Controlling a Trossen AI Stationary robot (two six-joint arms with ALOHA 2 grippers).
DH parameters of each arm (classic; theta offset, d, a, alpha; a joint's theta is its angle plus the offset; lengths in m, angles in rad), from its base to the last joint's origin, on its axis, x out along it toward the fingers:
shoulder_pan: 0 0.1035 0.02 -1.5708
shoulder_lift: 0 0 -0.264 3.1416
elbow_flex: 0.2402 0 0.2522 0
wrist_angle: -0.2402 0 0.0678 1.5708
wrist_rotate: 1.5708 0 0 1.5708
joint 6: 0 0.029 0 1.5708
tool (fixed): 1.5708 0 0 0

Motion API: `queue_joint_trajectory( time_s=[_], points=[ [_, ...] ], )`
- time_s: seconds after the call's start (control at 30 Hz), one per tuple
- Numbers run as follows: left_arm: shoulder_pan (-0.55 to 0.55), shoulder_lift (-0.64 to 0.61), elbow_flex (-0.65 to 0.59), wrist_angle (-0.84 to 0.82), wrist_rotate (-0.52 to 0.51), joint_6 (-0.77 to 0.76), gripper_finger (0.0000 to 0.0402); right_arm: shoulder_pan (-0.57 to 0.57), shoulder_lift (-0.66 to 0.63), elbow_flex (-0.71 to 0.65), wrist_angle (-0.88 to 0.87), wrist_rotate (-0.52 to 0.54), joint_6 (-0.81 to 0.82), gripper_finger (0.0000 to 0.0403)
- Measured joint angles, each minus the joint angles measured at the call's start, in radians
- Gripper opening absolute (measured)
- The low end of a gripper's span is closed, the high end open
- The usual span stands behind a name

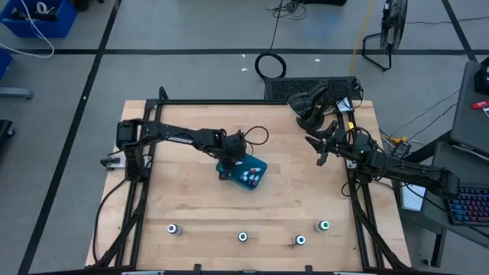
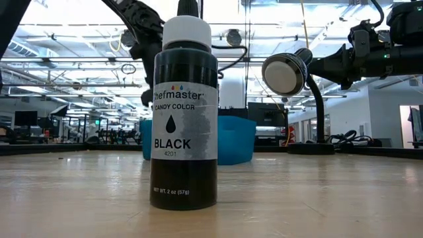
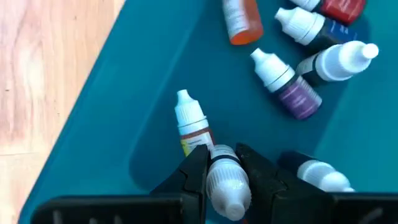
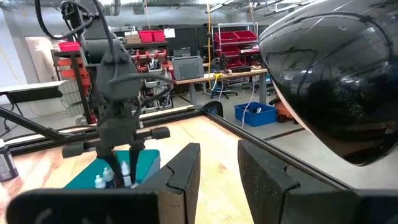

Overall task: Pick & Place food coloring
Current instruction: Put the black food coloring bottle into the blue bin, then adjust the blue bin on the table

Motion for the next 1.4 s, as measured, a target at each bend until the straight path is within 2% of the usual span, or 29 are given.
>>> queue_joint_trajectory(
  time_s=[0.27, 0.33, 0.47, 0.57, 0.8, 1.0, 1.1, 1.27, 1.4],
  points=[
    [-0.011, 0.01, -0.003, -0.01, 0.021, -0.045, 0.0066, 0.0, 0.002, 0.0, 0.0, 0.0, 0.0, 0.01],
    [-0.016, 0.006, -0.001, -0.006, 0.022, -0.05, 0.0092, 0.0, 0.002, 0.0, 0.0, 0.0, 0.0, 0.01],
    [-0.026, 0.008, -0.001, -0.007, 0.018, -0.07, 0.0176, 0.0, 0.002, 0.0, 0.0, 0.0, 0.0, 0.01],
    [-0.033, 0.008, 0.01, -0.015, 0.017, -0.072, 0.0223, 0.0, 0.002, 0.0, 0.0, 0.0, 0.0, 0.01],
    [-0.04, 0.008, 0.131, -0.135, 0.018, -0.101, 0.0285, 0.0, 0.002, 0.0, 0.0, 0.0, 0.0, 0.01],
    [-0.043, 0.008, 0.298, -0.298, 0.018, -0.096, 0.0307, 0.0, 0.002, 0.0, 0.0, 0.0, 0.0, 0.01],
    [-0.056, -0.012, 0.343, -0.316, 0.024, -0.042, 0.0311, 0.0, 0.002, 0.0, 0.0, 0.0, 0.0, 0.01],
    [-0.092, -0.103, 0.346, -0.307, 0.028, 0.026, 0.0306, 0.0, 0.002, 0.0, 0.0, 0.0, 0.0, 0.01],
    [-0.13, -0.2, 0.28, -0.226, 0.075, 0.076, 0.0299, 0.0, 0.002, 0.0, 0.0, 0.0, 0.0, 0.01]
  ],
)
